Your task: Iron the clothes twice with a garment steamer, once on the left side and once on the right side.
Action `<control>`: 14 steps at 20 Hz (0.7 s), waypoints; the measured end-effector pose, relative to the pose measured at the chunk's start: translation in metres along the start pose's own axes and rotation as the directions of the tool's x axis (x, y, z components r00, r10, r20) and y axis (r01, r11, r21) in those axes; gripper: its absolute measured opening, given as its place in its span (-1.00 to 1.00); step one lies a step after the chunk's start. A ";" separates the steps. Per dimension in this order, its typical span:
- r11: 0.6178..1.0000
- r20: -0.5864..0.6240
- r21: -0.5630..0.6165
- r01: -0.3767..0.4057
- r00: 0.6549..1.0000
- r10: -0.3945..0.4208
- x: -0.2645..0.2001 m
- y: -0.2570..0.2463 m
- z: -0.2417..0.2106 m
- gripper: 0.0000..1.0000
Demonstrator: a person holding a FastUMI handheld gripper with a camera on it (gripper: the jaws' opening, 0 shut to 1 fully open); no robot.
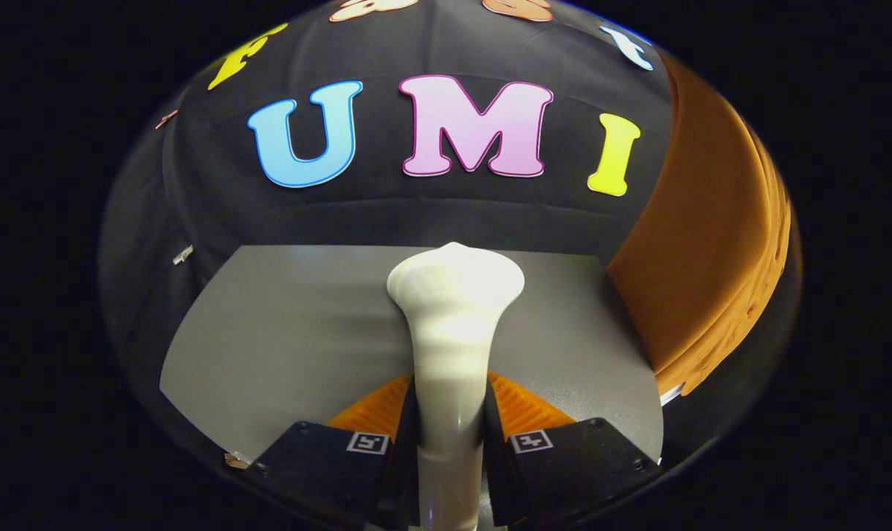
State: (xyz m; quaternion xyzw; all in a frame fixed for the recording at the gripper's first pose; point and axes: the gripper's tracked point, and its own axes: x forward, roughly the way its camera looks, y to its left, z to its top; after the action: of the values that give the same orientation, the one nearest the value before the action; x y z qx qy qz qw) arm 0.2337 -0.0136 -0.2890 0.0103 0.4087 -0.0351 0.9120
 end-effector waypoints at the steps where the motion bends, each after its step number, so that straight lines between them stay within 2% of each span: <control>1: 1.000 0.004 0.011 -0.021 1.000 0.021 0.000 0.003 0.000 -0.11; 8: 0.995 0.074 0.023 -0.094 0.993 0.092 -0.013 0.010 0.009 -0.10; 14: 0.993 0.187 0.035 -0.117 0.976 0.108 -0.049 0.009 0.027 -0.11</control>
State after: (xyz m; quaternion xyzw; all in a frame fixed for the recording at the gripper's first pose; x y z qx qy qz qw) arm 0.2216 -0.0029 -0.2344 0.0507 0.3202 0.0066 0.9460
